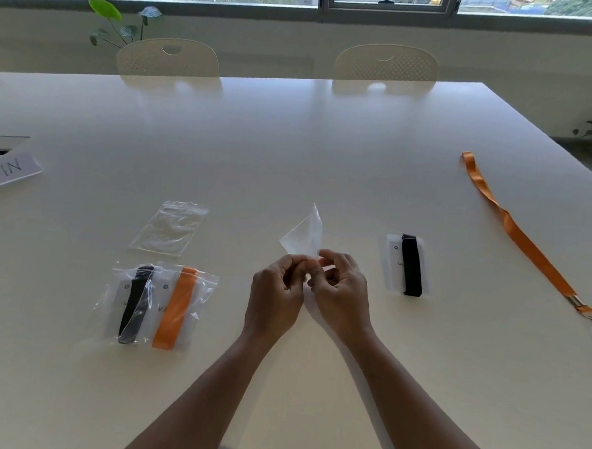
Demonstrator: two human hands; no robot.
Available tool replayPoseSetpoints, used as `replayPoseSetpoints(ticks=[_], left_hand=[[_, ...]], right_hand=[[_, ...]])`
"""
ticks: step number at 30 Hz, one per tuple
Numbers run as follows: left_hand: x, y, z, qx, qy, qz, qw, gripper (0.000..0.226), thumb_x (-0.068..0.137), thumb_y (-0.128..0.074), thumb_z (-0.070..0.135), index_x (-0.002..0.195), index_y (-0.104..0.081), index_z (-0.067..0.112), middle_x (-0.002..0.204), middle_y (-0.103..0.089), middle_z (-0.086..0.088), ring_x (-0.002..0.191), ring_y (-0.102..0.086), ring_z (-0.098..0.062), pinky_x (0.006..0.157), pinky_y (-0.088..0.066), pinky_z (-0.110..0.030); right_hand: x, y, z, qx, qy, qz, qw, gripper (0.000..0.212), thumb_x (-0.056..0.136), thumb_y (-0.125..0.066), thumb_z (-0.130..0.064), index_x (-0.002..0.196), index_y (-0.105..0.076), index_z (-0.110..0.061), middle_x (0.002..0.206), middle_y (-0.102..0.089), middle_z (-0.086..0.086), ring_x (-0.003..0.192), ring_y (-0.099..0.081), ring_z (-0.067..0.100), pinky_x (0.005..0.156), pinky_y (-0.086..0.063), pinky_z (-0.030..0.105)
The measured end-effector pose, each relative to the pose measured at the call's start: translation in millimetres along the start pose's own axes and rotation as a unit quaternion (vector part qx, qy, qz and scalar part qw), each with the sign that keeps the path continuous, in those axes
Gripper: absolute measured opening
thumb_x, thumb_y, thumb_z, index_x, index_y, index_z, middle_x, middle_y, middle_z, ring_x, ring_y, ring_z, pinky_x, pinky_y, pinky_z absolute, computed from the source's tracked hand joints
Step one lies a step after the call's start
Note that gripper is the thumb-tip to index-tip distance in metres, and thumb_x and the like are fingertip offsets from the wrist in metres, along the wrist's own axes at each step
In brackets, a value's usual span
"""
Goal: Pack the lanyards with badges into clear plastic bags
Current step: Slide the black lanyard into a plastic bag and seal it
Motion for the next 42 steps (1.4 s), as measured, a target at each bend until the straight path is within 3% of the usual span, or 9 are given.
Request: replayPoseSetpoints(ticks=[7,15,19,23,26,28,34,38,42], left_hand=[[-2,1,4,-0.038,0.022,-0.008,0.999,0.013,0.091,-0.069,0.035,0.095,-0.076,0.024,0.078,-0.075,0.013,0.074,-0.071,0.001,0.069,-0.059,-0.025],[-1,1,4,-0.051,0.034,-0.014,0.998,0.012,0.083,-0.078,0.034,0.085,-0.076,0.023,0.075,-0.074,0.012,0.071,-0.071,-0.002,0.068,-0.058,-0.025],[-1,2,4,-0.049,0.032,0.010,0.998,0.009,0.084,-0.077,0.030,0.082,-0.072,0.024,0.069,-0.072,0.011,0.065,-0.068,-0.005,0.061,-0.055,-0.023],[-3,3,6,-0.038,0.015,0.027,0.999,0.010,0.086,-0.075,0.030,0.081,-0.069,0.024,0.068,-0.071,0.011,0.064,-0.069,-0.005,0.060,-0.055,-0.019],[-4,3,7,-0.032,0.016,0.027,0.999,0.012,0.087,-0.074,0.032,0.080,-0.068,0.025,0.066,-0.071,0.010,0.062,-0.069,-0.004,0.058,-0.054,-0.019],[-4,3,7,-0.032,0.013,0.023,0.999,0.011,0.087,-0.074,0.033,0.082,-0.068,0.025,0.067,-0.072,0.011,0.062,-0.069,-0.004,0.057,-0.055,-0.021],[-2,3,6,-0.051,0.014,0.020,0.998,0.010,0.087,-0.074,0.031,0.084,-0.070,0.022,0.071,-0.072,0.010,0.064,-0.069,-0.005,0.057,-0.054,-0.019],[7,4,4,-0.035,-0.015,-0.004,0.999,0.003,0.088,-0.073,0.027,0.090,-0.072,0.025,0.086,-0.072,0.012,0.074,-0.069,-0.004,0.063,-0.056,-0.023],[27,11,5,0.118,-0.116,-0.065,0.984,0.040,0.085,-0.072,0.021,0.121,-0.060,0.035,0.121,-0.056,0.013,0.110,-0.051,-0.010,0.090,-0.054,-0.031]], right_hand=[[-1,1,-2,0.003,0.017,0.028,0.999,0.009,0.091,-0.066,-0.023,0.097,-0.070,-0.017,0.094,-0.062,-0.001,0.068,-0.064,0.004,0.058,-0.047,0.010],[-4,2,-5,0.020,0.009,0.072,0.997,0.016,0.095,-0.058,-0.014,0.084,-0.069,-0.016,0.090,-0.063,-0.003,0.071,-0.061,-0.004,0.062,-0.044,0.006],[-4,2,-4,0.002,0.013,0.092,0.996,0.006,0.091,-0.061,-0.010,0.093,-0.060,-0.016,0.084,-0.065,-0.002,0.069,-0.063,-0.003,0.057,-0.045,0.007],[-6,1,-2,-0.010,0.024,0.098,0.995,0.021,0.088,-0.064,-0.006,0.095,-0.045,-0.013,0.089,-0.065,-0.008,0.065,-0.066,0.001,0.054,-0.050,0.012],[-7,-1,1,-0.081,0.063,0.063,0.993,0.012,0.088,-0.062,-0.006,0.099,-0.058,-0.011,0.099,-0.067,-0.003,0.071,-0.066,0.005,0.058,-0.053,0.016],[-8,-3,2,-0.116,0.078,0.040,0.989,0.021,0.089,-0.062,-0.008,0.109,-0.065,-0.015,0.106,-0.066,-0.003,0.075,-0.064,0.005,0.066,-0.055,0.019],[-5,-4,-1,-0.133,0.080,-0.004,0.988,0.040,0.091,-0.058,-0.010,0.131,-0.059,-0.016,0.114,-0.061,-0.007,0.076,-0.062,0.004,0.071,-0.051,0.011],[2,1,-3,-0.126,0.054,-0.026,0.990,0.049,0.089,-0.064,-0.009,0.136,-0.056,-0.018,0.103,-0.060,-0.011,0.073,-0.064,0.006,0.071,-0.053,0.012],[14,9,-6,-0.119,0.001,-0.045,0.992,0.059,0.083,-0.072,-0.011,0.137,-0.053,-0.021,0.094,-0.064,-0.010,0.065,-0.062,-0.001,0.064,-0.046,0.003]])
Point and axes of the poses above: each hand's wrist, its own x-axis towards the middle knuckle, its own y-axis out of the back of the hand, z = x × y, the point moved 2 cm from there along x, towards the middle knuckle
